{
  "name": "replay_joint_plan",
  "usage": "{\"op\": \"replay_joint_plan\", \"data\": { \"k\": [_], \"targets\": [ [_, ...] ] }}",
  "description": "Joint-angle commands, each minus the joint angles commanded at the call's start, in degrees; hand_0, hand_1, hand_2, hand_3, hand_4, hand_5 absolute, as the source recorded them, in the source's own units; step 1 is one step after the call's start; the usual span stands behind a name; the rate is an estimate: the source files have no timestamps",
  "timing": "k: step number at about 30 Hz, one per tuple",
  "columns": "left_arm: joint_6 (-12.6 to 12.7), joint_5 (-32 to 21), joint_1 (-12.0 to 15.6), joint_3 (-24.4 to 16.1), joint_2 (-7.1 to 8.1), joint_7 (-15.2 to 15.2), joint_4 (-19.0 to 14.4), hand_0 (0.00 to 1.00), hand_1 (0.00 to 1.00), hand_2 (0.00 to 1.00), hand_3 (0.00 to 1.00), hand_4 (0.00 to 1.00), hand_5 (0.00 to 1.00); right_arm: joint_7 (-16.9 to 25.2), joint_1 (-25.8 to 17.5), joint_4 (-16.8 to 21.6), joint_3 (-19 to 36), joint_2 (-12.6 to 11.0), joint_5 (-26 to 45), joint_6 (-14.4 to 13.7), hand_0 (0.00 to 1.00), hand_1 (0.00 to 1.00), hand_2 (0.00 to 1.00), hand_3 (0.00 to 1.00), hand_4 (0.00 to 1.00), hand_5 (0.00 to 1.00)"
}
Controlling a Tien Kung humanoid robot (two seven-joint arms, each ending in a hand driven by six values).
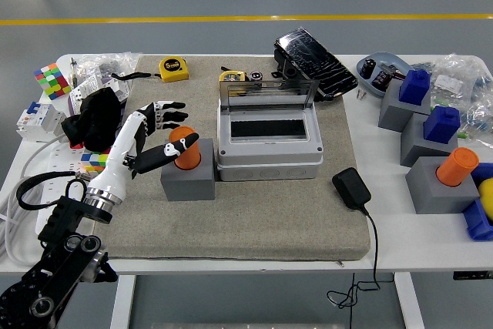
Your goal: Fetch the battery,place it into the box,close the lid of the box
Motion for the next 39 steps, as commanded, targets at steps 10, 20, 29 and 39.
{"op": "replay_joint_plan", "data": {
  "k": [10,20,29,39],
  "targets": [
    [1.8,1.3,-1.7,2.7,-0.58,-2.3,3.8,0.662,0.737,0.741,0.756,0.998,0.296,0.0,0.1,0.0,-0.3,0.0,0.3,0.0,0.637,0.647,0.673,0.601,0.987,0.588],
    [2.7,0.7,-3.5,4.8,-0.95,-5.3,7.8,0.491,0.644,0.621,0.606,0.998,0.075,0.0,0.2,0.0,-0.4,0.0,0.3,0.0,0.635,0.647,0.673,0.602,0.988,0.587],
    [3.4,-3.5,-5.0,7.4,-1.70,-9.2,10.6,0.370,0.555,0.555,0.494,0.998,0.042,-0.1,0.2,0.0,-0.4,-0.1,0.1,0.1,0.637,0.647,0.672,0.602,0.989,0.587],
    [5.7,-10.1,-7.3,9.8,-3.32,-13.7,14.2,0.203,0.280,0.316,0.331,0.998,0.002,-0.1,0.5,0.0,-0.7,-0.1,0.4,0.1,0.635,0.647,0.672,0.602,0.989,0.588]
  ]
}}
